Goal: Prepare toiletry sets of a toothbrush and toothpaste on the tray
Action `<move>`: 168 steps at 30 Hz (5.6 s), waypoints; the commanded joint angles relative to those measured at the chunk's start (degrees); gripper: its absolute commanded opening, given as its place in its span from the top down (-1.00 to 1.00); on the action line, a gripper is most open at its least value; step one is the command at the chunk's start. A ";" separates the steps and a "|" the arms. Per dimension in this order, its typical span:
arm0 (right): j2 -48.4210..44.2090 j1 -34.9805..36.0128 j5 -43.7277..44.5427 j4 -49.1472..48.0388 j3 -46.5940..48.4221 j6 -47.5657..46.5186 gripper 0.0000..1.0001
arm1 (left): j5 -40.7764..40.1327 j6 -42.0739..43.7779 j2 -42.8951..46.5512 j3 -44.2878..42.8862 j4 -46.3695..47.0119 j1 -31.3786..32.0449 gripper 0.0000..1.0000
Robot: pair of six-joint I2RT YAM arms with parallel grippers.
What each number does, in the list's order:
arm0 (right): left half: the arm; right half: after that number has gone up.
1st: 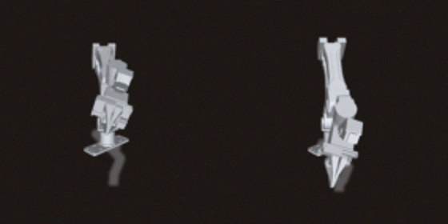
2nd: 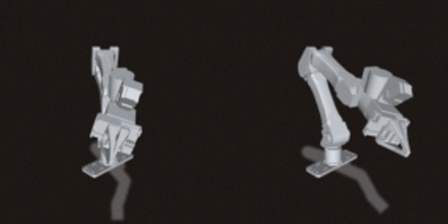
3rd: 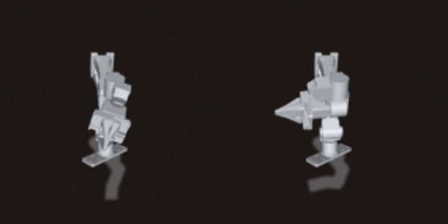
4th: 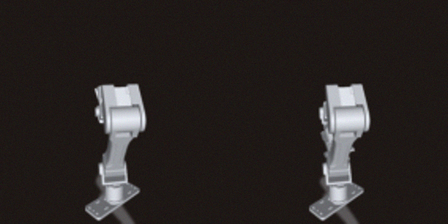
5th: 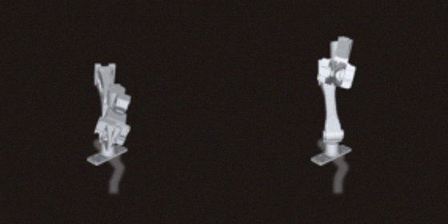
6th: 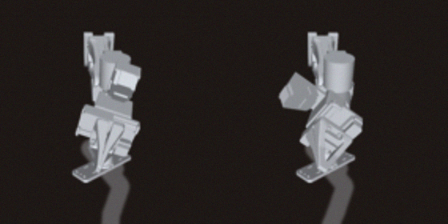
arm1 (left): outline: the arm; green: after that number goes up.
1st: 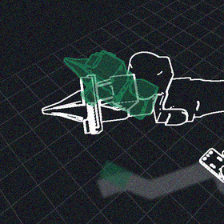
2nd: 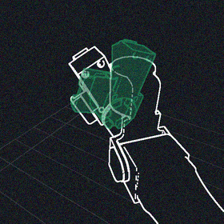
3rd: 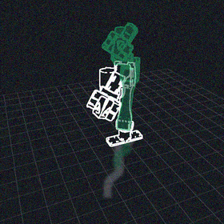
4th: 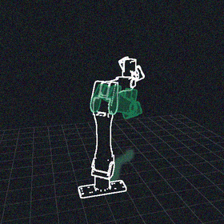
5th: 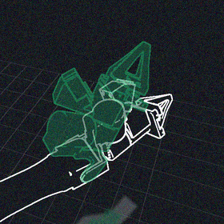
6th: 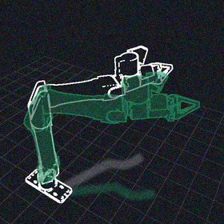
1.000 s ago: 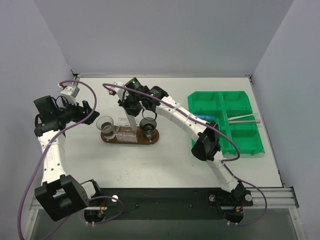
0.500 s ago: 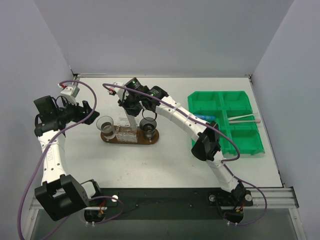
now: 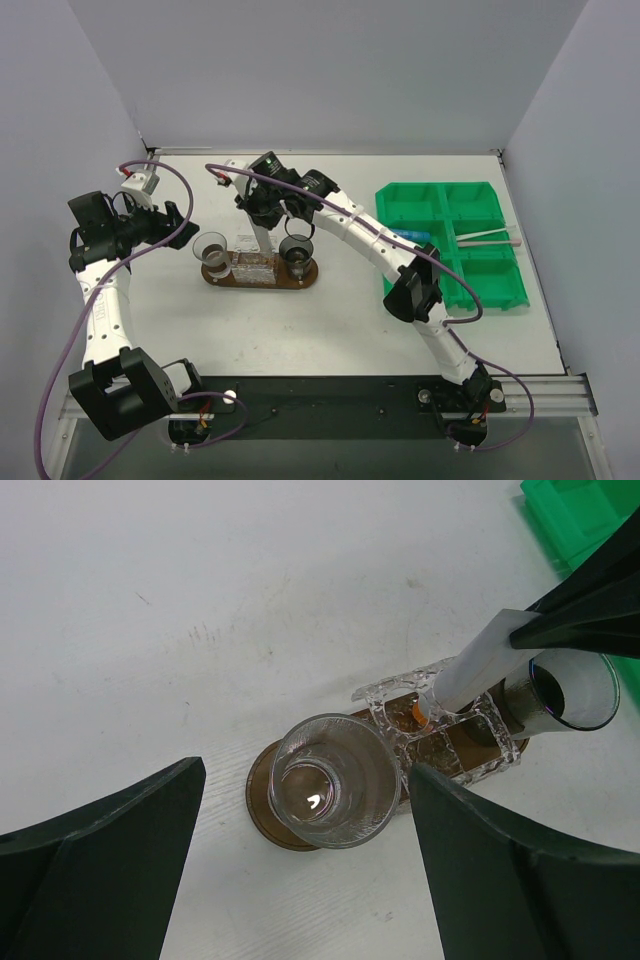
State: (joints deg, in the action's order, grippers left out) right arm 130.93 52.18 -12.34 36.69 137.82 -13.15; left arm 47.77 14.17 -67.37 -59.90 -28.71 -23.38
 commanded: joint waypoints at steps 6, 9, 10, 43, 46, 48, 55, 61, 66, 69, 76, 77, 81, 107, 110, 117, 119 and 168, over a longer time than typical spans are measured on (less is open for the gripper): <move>-5.78 0.38 2.50 -0.91 3.25 -0.91 1.00 | 0.92 0.77 0.05 -1.19 1.64 -0.44 -0.88; -5.78 0.46 2.41 -0.92 2.81 -0.83 1.00 | 1.01 0.77 0.05 -1.01 1.73 -0.44 -0.88; -5.78 0.46 2.41 -1.00 2.37 -0.83 1.00 | 1.01 0.77 0.05 -1.01 1.81 -0.44 -0.88; -3.14 0.20 -0.49 -1.97 -1.06 1.46 0.68 | 0.57 1.03 0.14 0.13 1.90 -0.44 -0.88; -3.14 0.20 -0.49 -1.97 -1.06 1.46 0.54 | 0.57 1.12 0.23 0.13 1.90 -0.44 -0.88; -3.40 0.29 -0.41 -2.06 -0.97 1.37 0.49 | 0.49 1.21 0.23 0.22 1.90 -0.44 -0.88; -5.86 0.29 0.73 -1.97 -1.32 0.93 0.21 | 0.66 1.12 0.22 -0.39 1.73 -0.44 -0.88; -10.61 0.55 3.10 -1.79 -2.64 1.02 -0.11 | 1.36 0.06 0.40 -1.53 1.73 -0.44 -0.88; -16.40 -0.32 8.63 -1.88 -6.85 -0.39 -0.15 | 1.63 -0.46 0.58 -2.59 1.20 -0.53 -0.88; -20.80 -3.04 11.10 -2.06 -12.73 -0.21 -0.15 | 1.54 -0.20 1.01 -2.68 0.94 -0.44 -0.89; -31.17 -16.03 10.84 -3.46 -29.52 1.37 -0.15 | 2.68 0.33 3.30 -2.15 1.11 -0.44 -0.90; -32.74 -17.37 10.41 -3.64 -31.28 1.37 -0.15 | 2.94 0.59 3.56 -2.15 1.02 -0.36 -0.90; -34.52 -22.82 11.37 -5.22 -40.07 0.41 -0.15 | 3.91 0.59 4.97 -1.45 1.29 -0.35 -0.91; -28.81 -29.24 19.19 -10.14 -59.07 -19.28 -0.08 | 4.09 5.07 7.34 0.40 -3.37 -0.35 -0.91; -28.10 -29.42 18.84 -9.97 -59.86 -20.42 -0.08 | 3.83 5.16 7.17 0.22 -3.37 -0.35 -0.91; -24.50 -30.47 17.79 -10.06 -58.46 -21.13 -0.07 | 3.74 4.55 6.56 0.13 -2.76 -0.35 -0.91; -23.36 -30.47 17.70 -9.97 -58.28 -21.13 -0.07 | 3.65 4.55 6.55 0.13 -2.84 -0.35 -0.91; -27.92 -24.59 31.15 -30.72 -73.66 -19.38 0.84 | 2.15 4.81 5.94 0.66 -3.11 -0.35 -0.91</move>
State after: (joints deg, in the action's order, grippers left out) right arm 106.78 26.06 20.21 -0.32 64.62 -35.94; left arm 49.50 18.39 -61.63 -58.48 -32.40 -23.38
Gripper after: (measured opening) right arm 0.217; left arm 0.955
